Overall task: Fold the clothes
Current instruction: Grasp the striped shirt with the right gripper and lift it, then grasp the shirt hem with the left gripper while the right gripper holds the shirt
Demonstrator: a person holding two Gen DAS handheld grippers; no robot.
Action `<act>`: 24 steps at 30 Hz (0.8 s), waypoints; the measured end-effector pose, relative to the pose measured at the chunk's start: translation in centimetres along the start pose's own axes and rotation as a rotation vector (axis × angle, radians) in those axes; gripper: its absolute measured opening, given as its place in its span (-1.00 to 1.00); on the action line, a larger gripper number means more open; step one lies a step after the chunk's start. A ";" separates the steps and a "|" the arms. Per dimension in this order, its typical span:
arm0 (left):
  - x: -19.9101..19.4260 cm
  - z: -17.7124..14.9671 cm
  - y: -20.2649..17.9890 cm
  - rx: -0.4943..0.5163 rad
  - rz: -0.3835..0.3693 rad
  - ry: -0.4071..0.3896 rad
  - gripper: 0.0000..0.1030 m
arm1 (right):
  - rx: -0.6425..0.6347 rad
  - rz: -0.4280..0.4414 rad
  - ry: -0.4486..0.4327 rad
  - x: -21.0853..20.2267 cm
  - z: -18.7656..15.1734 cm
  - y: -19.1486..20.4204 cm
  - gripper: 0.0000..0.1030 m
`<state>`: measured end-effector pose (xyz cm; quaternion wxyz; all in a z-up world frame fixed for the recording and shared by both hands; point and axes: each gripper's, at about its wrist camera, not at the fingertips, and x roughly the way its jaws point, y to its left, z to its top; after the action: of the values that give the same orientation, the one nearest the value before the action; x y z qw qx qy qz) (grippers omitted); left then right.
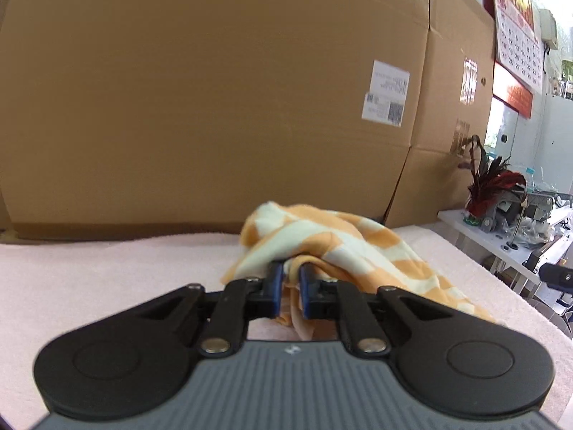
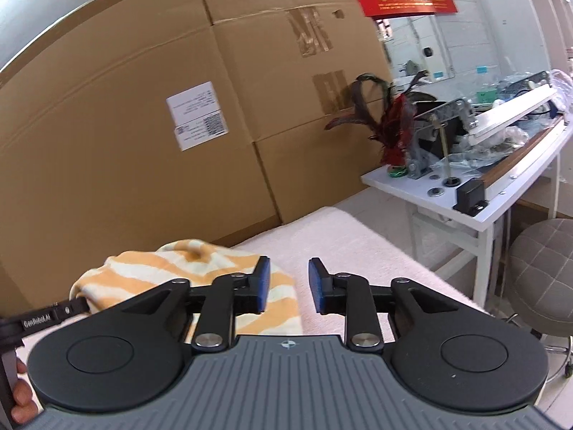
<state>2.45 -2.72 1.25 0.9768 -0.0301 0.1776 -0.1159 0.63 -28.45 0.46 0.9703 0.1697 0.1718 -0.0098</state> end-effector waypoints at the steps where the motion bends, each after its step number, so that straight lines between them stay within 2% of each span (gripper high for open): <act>1: -1.2 0.2 0.4 0.001 0.001 -0.020 -0.88 | -0.013 0.031 0.015 -0.1 -0.3 0.3 -0.23; 5: -4.8 -0.2 2.3 0.040 0.064 -0.048 -0.88 | -0.239 0.101 0.116 -0.4 -3.0 4.3 0.13; 8: -6.3 -1.2 3.7 0.073 0.056 -0.015 -0.84 | -0.408 0.117 0.170 -1.4 -5.3 6.4 0.19; 11: -6.0 -3.0 3.4 0.172 0.078 0.052 -0.56 | -0.556 0.051 0.201 -1.4 -7.4 7.9 0.20; 12: -5.8 -3.6 3.2 0.196 0.064 0.073 -0.36 | -0.592 0.006 0.194 -1.3 -7.9 8.2 0.19; 13: -5.6 -4.2 2.9 0.219 0.047 0.093 -0.18 | -0.599 -0.043 0.182 -1.1 -7.9 8.0 0.19; 16: -5.2 -5.8 1.6 0.271 -0.040 0.131 0.20 | -0.572 -0.157 0.176 -0.7 -7.5 6.9 0.20; 18: -4.9 -6.9 0.2 0.320 -0.089 0.140 0.28 | -0.533 -0.209 0.199 -0.2 -7.1 5.8 0.21; 20: -4.2 -7.9 -1.5 0.396 -0.103 0.139 0.30 | -0.495 -0.277 0.228 0.3 -7.1 4.5 0.24; 21: -3.6 -8.3 -2.1 0.426 -0.098 0.143 0.29 | -0.465 -0.275 0.219 0.2 -7.0 3.8 0.32; 23: -2.0 -8.7 -2.6 0.457 -0.081 0.164 0.17 | -0.403 -0.258 0.218 0.1 -6.9 2.9 0.30; 24: -1.0 -8.6 -2.6 0.454 -0.075 0.205 -0.01 | -0.373 -0.246 0.217 0.2 -6.8 2.5 0.27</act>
<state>-2.09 -5.18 -6.13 0.9304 0.1953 0.2442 -0.1912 -1.26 -23.83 -4.81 0.9523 -0.0347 0.2930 -0.0776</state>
